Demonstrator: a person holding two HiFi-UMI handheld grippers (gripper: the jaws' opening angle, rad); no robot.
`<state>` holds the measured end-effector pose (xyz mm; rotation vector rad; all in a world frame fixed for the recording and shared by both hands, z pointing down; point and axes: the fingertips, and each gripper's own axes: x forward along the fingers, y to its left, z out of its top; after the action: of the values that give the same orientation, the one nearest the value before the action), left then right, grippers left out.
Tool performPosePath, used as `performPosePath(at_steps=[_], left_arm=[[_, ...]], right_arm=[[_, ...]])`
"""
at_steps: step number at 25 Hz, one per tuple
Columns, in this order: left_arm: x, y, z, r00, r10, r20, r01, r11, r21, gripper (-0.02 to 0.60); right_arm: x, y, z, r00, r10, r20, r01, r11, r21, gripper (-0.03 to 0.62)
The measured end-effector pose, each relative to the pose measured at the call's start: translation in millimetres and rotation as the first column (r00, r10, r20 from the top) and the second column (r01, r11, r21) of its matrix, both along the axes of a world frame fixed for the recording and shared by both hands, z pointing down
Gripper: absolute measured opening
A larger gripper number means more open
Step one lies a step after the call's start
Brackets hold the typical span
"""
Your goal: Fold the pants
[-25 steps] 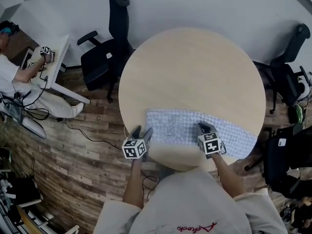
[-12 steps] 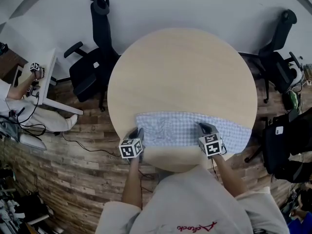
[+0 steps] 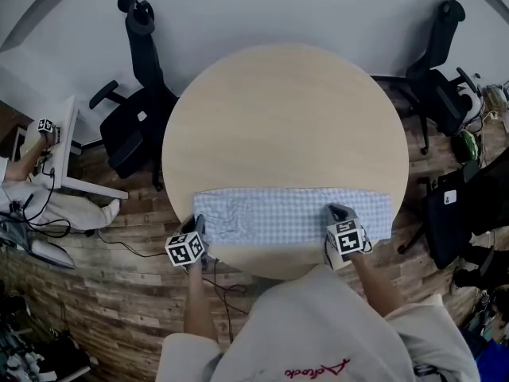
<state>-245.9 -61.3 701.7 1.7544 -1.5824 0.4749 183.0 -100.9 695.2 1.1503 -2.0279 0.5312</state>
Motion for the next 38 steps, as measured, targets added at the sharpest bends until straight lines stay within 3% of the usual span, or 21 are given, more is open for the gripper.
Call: performPosePath(at_steps=[6, 13, 20, 26, 32, 35, 38], left_arm=[[-31.7, 7.1, -7.0, 0.999, -0.034, 0.032, 0.034, 0.999, -0.002, 0.081], [-0.3, 4.7, -54.7, 1.000, 0.005, 0.017, -0.007, 0.992, 0.129, 0.081], [61.5, 2.1, -126.4, 0.995, 0.100, 0.014, -0.100, 0.961, 0.257, 0.081], [170.7, -3.6, -168.1, 0.969, 0.246, 0.023, -0.241, 0.920, 0.310, 0.081], [297.3, -11.4, -133.0, 0.906, 0.421, 0.041, -0.417, 0.875, 0.246, 0.081], [357.9, -10.1, -94.7, 0.823, 0.560, 0.094, -0.568, 0.811, 0.144, 0.081], [415.2, 2.3, -46.0, 0.736, 0.674, 0.059, -0.677, 0.735, 0.040, 0.091]], right_arm=[[15.1, 6.5, 16.3, 0.999, 0.029, -0.028, -0.030, 0.999, -0.044, 0.029], [22.0, 9.0, 26.8, 0.999, 0.033, -0.030, -0.035, 0.998, -0.060, 0.029], [10.3, 0.9, 14.0, 1.000, 0.018, 0.019, -0.017, 1.000, -0.026, 0.029], [12.5, -5.2, -4.3, 0.996, 0.009, 0.091, -0.011, 1.000, 0.016, 0.029], [50.8, -5.3, -18.0, 0.990, 0.062, 0.124, -0.068, 0.997, 0.046, 0.029], [79.5, -3.5, -22.6, 0.985, 0.115, 0.130, -0.122, 0.991, 0.052, 0.029], [107.5, 2.8, -23.1, 0.977, 0.164, 0.135, -0.173, 0.984, 0.051, 0.029]])
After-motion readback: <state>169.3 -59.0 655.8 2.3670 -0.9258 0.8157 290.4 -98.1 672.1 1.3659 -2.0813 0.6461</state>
